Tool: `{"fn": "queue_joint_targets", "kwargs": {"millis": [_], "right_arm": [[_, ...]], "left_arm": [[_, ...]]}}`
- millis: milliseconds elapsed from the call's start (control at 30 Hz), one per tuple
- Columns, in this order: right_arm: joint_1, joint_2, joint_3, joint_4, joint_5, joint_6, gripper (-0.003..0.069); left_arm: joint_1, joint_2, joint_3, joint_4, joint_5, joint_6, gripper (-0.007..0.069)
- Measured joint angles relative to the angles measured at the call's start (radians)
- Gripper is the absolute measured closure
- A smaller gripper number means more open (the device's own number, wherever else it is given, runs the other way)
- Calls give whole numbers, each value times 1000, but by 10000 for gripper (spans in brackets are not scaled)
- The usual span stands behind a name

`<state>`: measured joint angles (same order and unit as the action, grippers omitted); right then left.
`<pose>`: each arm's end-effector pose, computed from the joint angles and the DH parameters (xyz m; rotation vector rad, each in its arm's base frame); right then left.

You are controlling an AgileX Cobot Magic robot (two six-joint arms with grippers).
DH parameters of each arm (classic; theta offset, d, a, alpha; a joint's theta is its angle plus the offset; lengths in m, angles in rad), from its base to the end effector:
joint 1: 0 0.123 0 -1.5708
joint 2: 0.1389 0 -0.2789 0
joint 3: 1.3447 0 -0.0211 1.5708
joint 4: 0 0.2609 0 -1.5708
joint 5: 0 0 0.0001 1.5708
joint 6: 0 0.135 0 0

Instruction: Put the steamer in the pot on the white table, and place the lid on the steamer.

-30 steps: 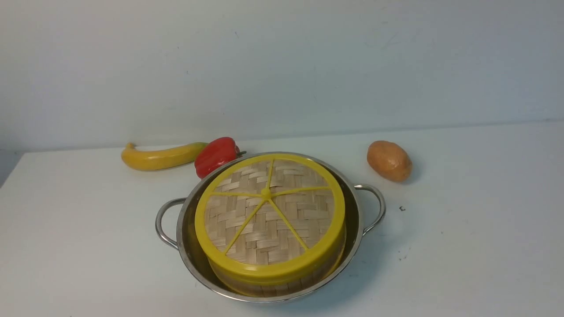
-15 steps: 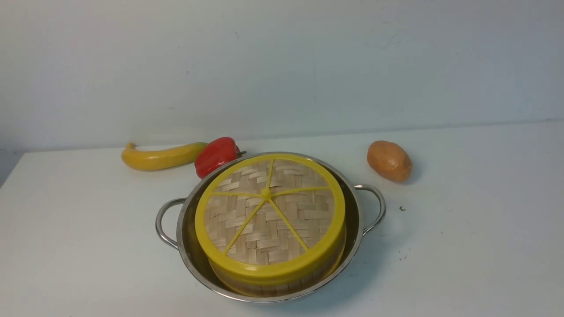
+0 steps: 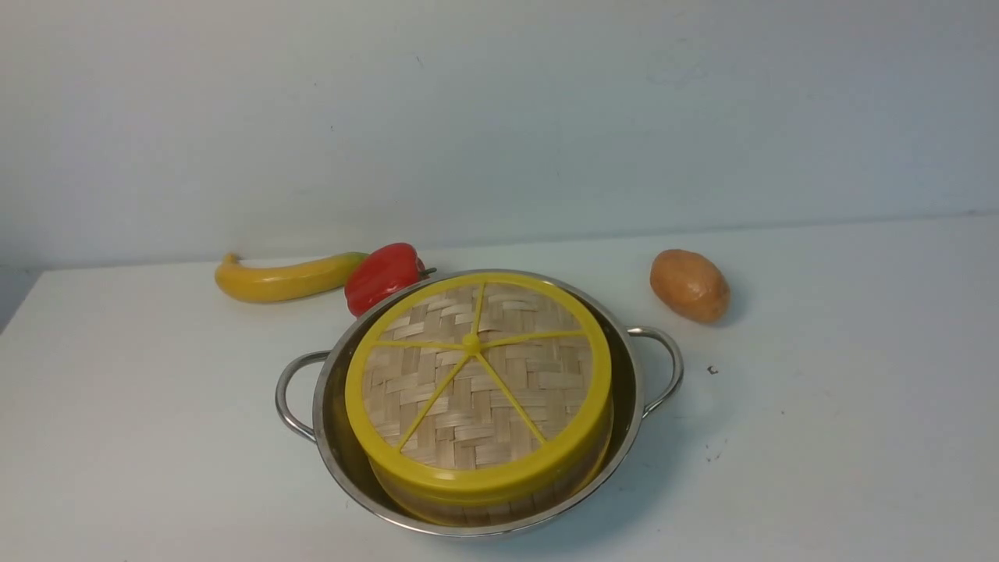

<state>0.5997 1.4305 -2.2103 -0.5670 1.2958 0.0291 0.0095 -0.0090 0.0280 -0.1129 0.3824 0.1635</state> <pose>0.2537 0.0889 0.5714 -0.3490 1.8685 -0.2200 0.1107 -0.0046 0.1565 0.0751 1.8810 0.0072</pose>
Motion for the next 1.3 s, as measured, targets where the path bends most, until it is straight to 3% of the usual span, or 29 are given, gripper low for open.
{"fn": "queue_joint_targets", "kwargs": {"millis": [300, 500, 967, 1300], "right_arm": [[0, 0, 0, -3, 0, 1, 683], [0, -27, 0, -48, 0, 86, 679], [0, -414, -10, -167, 0, 93, 670], [0, -470, 19, -49, -6, 118, 664]], "left_arm": [[0, 0, 0, 0, 0, 0, 386], [0, 0, 0, 0, 0, 0, 386], [0, 0, 0, 0, 0, 0, 386], [0, 0, 0, 0, 0, 0, 386]]}}
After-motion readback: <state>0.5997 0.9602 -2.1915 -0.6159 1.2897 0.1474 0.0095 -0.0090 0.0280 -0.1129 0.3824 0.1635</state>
